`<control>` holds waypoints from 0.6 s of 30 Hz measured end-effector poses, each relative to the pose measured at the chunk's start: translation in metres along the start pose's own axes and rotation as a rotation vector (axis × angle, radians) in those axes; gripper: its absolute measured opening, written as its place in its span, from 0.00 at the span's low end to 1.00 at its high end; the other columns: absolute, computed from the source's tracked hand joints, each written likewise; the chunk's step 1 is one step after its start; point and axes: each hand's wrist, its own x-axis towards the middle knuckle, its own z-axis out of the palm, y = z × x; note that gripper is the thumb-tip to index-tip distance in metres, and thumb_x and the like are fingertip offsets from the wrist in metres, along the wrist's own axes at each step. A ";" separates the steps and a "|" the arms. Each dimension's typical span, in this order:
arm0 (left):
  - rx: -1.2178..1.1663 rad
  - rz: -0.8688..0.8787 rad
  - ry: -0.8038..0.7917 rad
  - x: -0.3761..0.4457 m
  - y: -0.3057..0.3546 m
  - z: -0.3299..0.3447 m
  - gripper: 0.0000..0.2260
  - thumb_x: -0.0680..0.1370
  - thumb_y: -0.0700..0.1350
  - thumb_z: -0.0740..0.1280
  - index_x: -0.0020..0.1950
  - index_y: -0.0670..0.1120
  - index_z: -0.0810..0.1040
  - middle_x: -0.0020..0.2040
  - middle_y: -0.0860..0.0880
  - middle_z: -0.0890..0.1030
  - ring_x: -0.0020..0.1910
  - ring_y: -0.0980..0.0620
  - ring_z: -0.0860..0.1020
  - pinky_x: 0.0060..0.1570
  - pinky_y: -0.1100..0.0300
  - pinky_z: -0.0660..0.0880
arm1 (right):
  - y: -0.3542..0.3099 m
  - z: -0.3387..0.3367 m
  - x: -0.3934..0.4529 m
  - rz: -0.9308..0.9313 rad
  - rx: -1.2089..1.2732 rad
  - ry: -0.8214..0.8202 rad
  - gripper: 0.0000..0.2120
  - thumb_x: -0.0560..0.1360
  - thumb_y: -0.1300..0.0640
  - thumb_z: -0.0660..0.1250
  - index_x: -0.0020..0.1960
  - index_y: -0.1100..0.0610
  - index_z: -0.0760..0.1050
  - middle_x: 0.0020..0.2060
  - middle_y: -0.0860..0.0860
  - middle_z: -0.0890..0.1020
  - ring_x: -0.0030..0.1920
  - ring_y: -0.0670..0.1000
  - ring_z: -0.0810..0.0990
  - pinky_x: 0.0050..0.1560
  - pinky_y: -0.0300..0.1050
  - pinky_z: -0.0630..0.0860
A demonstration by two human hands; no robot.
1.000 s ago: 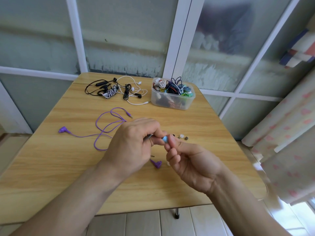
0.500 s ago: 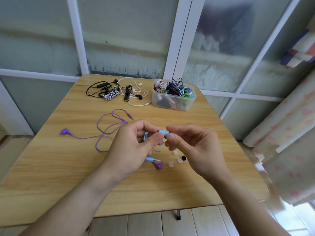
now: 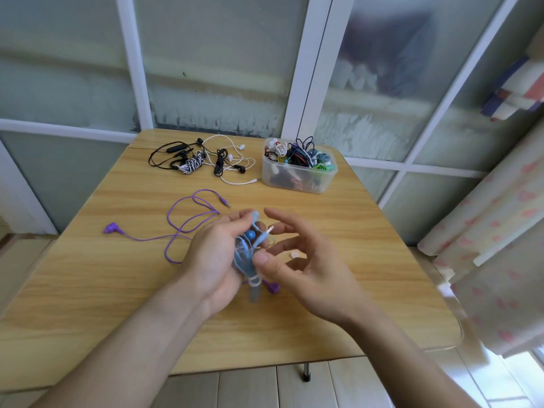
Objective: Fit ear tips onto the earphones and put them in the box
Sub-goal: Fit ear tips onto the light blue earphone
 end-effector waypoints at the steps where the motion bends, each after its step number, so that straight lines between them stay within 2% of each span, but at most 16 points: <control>1: -0.077 -0.034 -0.024 0.001 0.001 0.000 0.04 0.80 0.43 0.60 0.54 0.44 0.72 0.37 0.43 0.74 0.36 0.45 0.76 0.35 0.55 0.74 | 0.001 0.003 0.001 0.005 0.002 -0.010 0.25 0.72 0.51 0.75 0.67 0.42 0.73 0.54 0.48 0.78 0.44 0.49 0.82 0.38 0.56 0.81; 3: -0.152 -0.053 -0.054 0.001 0.002 0.003 0.04 0.81 0.44 0.58 0.53 0.45 0.70 0.39 0.42 0.74 0.39 0.43 0.77 0.39 0.52 0.75 | 0.001 0.007 0.006 0.032 0.035 0.030 0.23 0.75 0.54 0.73 0.67 0.42 0.72 0.50 0.48 0.80 0.38 0.48 0.81 0.37 0.52 0.80; 5: -0.129 -0.018 -0.054 0.000 0.001 0.006 0.06 0.82 0.45 0.57 0.50 0.45 0.71 0.40 0.41 0.76 0.37 0.45 0.78 0.39 0.52 0.73 | -0.001 0.009 0.012 0.044 0.019 0.085 0.23 0.75 0.56 0.73 0.67 0.42 0.73 0.49 0.49 0.81 0.35 0.48 0.80 0.37 0.46 0.79; 9: -0.109 0.059 -0.041 -0.005 0.004 0.013 0.14 0.82 0.49 0.57 0.41 0.43 0.73 0.35 0.45 0.78 0.29 0.52 0.77 0.35 0.58 0.73 | -0.005 0.019 0.021 -0.009 -0.083 0.095 0.21 0.75 0.56 0.73 0.64 0.43 0.75 0.51 0.44 0.81 0.36 0.45 0.80 0.42 0.47 0.81; 11: -0.138 0.085 -0.005 -0.004 0.005 0.013 0.13 0.80 0.51 0.59 0.45 0.42 0.71 0.34 0.47 0.76 0.29 0.50 0.77 0.37 0.55 0.74 | -0.006 0.028 0.024 -0.046 -0.076 0.050 0.20 0.75 0.56 0.72 0.65 0.45 0.75 0.54 0.42 0.82 0.45 0.43 0.81 0.48 0.47 0.81; 13: -0.150 0.115 0.077 0.002 0.006 0.012 0.11 0.79 0.52 0.62 0.51 0.45 0.69 0.40 0.46 0.73 0.33 0.48 0.76 0.38 0.53 0.74 | -0.003 0.035 0.028 -0.044 -0.040 0.035 0.17 0.76 0.57 0.71 0.64 0.50 0.77 0.56 0.42 0.82 0.51 0.43 0.82 0.50 0.47 0.80; 16: -0.079 0.152 0.149 0.009 0.011 0.009 0.14 0.76 0.53 0.66 0.53 0.46 0.69 0.47 0.45 0.70 0.38 0.48 0.74 0.38 0.57 0.71 | 0.005 0.037 0.038 0.048 0.013 0.119 0.10 0.76 0.61 0.70 0.55 0.53 0.82 0.50 0.47 0.86 0.44 0.50 0.84 0.48 0.52 0.82; 18: 0.098 0.205 0.090 0.010 0.014 0.008 0.11 0.80 0.50 0.63 0.57 0.45 0.71 0.50 0.46 0.75 0.38 0.55 0.77 0.35 0.62 0.73 | 0.003 0.028 0.049 0.094 0.048 0.181 0.09 0.77 0.64 0.68 0.54 0.56 0.82 0.42 0.52 0.86 0.38 0.49 0.82 0.42 0.48 0.83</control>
